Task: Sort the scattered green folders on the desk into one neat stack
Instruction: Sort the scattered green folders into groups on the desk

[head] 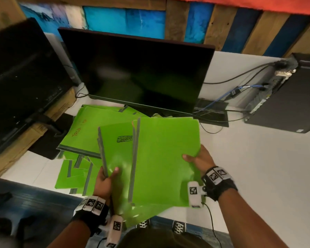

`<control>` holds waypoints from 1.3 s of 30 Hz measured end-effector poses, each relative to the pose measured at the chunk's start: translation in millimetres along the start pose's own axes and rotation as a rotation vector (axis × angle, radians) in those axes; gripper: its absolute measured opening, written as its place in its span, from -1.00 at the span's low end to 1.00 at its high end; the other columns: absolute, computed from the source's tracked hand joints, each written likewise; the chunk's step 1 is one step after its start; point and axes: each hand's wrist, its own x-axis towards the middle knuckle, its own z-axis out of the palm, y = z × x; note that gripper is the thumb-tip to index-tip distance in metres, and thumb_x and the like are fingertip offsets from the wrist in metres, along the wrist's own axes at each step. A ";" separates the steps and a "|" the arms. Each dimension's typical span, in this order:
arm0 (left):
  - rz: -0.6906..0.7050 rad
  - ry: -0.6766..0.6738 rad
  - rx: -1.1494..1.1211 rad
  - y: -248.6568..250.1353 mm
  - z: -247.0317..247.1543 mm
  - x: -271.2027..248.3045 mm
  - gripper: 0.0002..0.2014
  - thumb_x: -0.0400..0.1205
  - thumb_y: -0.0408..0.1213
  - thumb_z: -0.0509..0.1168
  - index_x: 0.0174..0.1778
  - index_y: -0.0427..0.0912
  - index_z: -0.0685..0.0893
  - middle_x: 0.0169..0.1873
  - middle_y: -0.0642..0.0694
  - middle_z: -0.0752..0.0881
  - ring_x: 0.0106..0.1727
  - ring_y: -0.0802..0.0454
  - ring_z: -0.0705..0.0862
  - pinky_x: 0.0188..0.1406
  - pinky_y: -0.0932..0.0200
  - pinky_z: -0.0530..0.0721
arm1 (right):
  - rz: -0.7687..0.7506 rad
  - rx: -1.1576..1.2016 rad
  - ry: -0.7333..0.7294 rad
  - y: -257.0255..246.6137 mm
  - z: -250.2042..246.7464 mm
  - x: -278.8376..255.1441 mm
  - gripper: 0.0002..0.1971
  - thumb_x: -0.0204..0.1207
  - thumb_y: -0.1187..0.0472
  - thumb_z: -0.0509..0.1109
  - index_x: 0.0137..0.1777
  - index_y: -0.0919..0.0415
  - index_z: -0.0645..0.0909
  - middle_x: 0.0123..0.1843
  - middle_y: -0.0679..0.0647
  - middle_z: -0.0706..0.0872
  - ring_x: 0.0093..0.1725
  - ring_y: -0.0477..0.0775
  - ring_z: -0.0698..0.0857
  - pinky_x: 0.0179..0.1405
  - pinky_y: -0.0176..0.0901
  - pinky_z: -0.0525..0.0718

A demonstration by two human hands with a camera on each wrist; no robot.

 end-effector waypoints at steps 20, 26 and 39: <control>0.066 0.198 0.052 11.4 -61.5 -4.1 -0.46 0.38 -0.05 0.56 0.05 -0.38 0.56 -0.48 -0.11 0.56 -0.57 0.04 0.50 -0.65 0.20 0.49 | -0.045 -0.568 -0.405 -55.1 153.9 46.5 -0.26 0.53 -0.19 0.32 0.65 -0.06 0.12 0.57 0.00 0.44 0.53 0.18 0.43 0.50 0.08 0.38; 0.080 0.329 -0.086 4.7 -129.0 -12.1 -0.57 0.43 -0.19 0.53 0.17 -0.25 0.65 -0.04 -0.33 0.81 -0.13 -0.25 0.80 -0.17 -0.12 0.78 | -0.346 -1.184 -0.576 -64.2 192.3 84.4 -0.40 0.67 -0.18 0.04 0.67 -0.04 0.11 0.72 -0.04 0.03 0.68 0.05 0.12 0.60 0.02 0.13; -0.054 0.512 -0.360 -34.8 -179.7 -35.8 -0.63 0.56 -0.40 0.39 0.29 -0.29 0.57 0.06 -0.35 0.76 0.00 -0.30 0.76 -0.12 -0.17 0.81 | -0.158 -1.647 -0.176 -64.5 182.7 113.6 -0.24 0.45 -0.43 0.14 0.44 0.12 0.47 0.56 0.23 0.37 0.54 0.28 0.34 0.48 0.44 0.24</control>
